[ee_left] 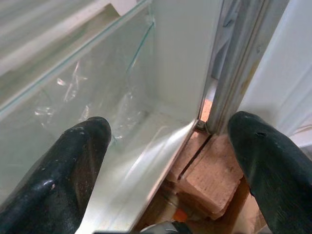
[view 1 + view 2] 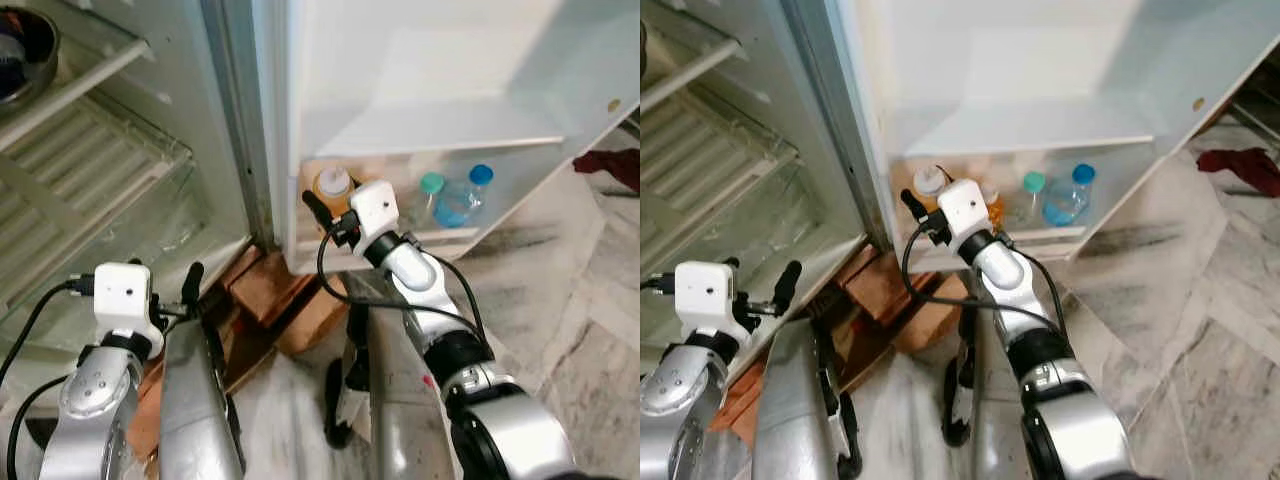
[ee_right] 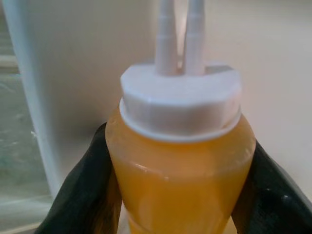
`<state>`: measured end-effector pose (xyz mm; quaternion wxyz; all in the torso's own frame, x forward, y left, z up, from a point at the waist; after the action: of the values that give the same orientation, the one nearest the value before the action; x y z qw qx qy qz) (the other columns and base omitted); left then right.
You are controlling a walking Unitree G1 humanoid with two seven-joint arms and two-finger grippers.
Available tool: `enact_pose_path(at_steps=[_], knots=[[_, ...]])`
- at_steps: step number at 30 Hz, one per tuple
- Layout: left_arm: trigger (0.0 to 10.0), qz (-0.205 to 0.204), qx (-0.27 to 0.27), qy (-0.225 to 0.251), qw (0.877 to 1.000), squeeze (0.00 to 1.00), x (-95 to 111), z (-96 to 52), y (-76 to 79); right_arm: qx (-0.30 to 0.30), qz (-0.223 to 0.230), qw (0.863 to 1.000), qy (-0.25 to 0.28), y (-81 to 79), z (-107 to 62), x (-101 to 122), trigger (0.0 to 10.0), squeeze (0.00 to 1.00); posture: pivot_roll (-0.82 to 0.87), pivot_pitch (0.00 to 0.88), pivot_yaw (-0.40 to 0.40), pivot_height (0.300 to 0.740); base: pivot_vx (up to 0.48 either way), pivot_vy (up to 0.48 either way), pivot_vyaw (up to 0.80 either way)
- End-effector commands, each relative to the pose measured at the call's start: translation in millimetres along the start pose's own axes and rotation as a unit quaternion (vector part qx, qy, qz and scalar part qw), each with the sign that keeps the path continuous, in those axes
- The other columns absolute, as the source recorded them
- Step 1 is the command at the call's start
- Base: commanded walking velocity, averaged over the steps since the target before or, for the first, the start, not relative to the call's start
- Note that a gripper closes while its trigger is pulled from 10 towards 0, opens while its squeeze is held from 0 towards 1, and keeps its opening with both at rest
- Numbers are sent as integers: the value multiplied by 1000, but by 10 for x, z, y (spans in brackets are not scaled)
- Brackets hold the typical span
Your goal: Restocking fridge
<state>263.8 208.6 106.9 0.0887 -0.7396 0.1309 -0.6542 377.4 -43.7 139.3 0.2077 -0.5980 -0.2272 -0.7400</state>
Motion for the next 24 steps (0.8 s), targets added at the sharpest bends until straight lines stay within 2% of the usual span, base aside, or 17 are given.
enact_pose_path(at_steps=[1,3,5,7,8,12,14,15,17,19,21,24], knots=[[10000,5,4,-10,1000,0,-34,-61,-46,-12,-17,999,-33,-1,-79,-194,10000,0,147,320,-48,524,0,0,0],[10000,6,4,-10,1000,0,-32,-65,-53,-20,-28,999,-23,17,-53,-147,10000,0,150,323,-46,524,0,0,0],[10000,9,5,-11,1000,0,-29,-74,-73,-42,-65,997,5,58,21,-10,10000,0,153,328,-42,524,0,0,0],[10000,11,6,-11,1000,0,-30,-76,-79,-53,-74,996,14,76,47,32,10000,0,154,328,-41,524,0,0,0],[10000,12,4,-11,1000,0,-33,-72,-76,-63,-64,996,9,86,56,4,10000,0,155,328,-39,524,0,0,0],[10000,13,1,-10,1000,0,-19,-58,-57,-93,-19,995,-42,82,-4,-240,10000,0,160,329,-36,524,0,0,0],[10000,14,0,-10,1000,0,-10,-53,-57,-119,20,988,-98,83,-96,-476,10000,0,162,329,-36,524,0,0,0],[10000,14,0,-10,1000,0,-10,-53,-57,-119,20,988,-98,83,-96,-476,10000,0,162,329,-36,524,0,0,0],[10000,14,0,-10,1000,0,-13,-53,-64,-132,38,982,-127,84,-147,-592,10000,0,161,330,-35,524,0,0,0],[10000,14,-1,-11,1000,0,-20,-44,-66,-136,35,977,-160,106,-189,-684,10000,0,157,325,-35,524,0,0,0],[10000,14,-3,-11,1000,0,-20,-26,-55,-145,51,972,-180,141,-213,-735,10000,0,153,321,-36,524,0,0,0],[10000,14,-4,-10,1000,0,-19,-15,-45,-148,52,968,-194,164,-225,-763,10000,0,152,318,-37,524,0,0,0]])
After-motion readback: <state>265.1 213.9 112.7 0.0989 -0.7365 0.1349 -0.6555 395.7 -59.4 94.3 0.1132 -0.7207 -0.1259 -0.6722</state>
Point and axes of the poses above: a point about 5 cm out from each wrist's last joint towards the gripper, its own z axis pointing out of the wrist towards the gripper, its own x axis along the axis of the wrist's last joint, y = z × x, the point moved 4 cm from there along z, pointing out of the wrist towards the gripper, and after that the axes turned 12 degrees about z, right-handed, at the moved point
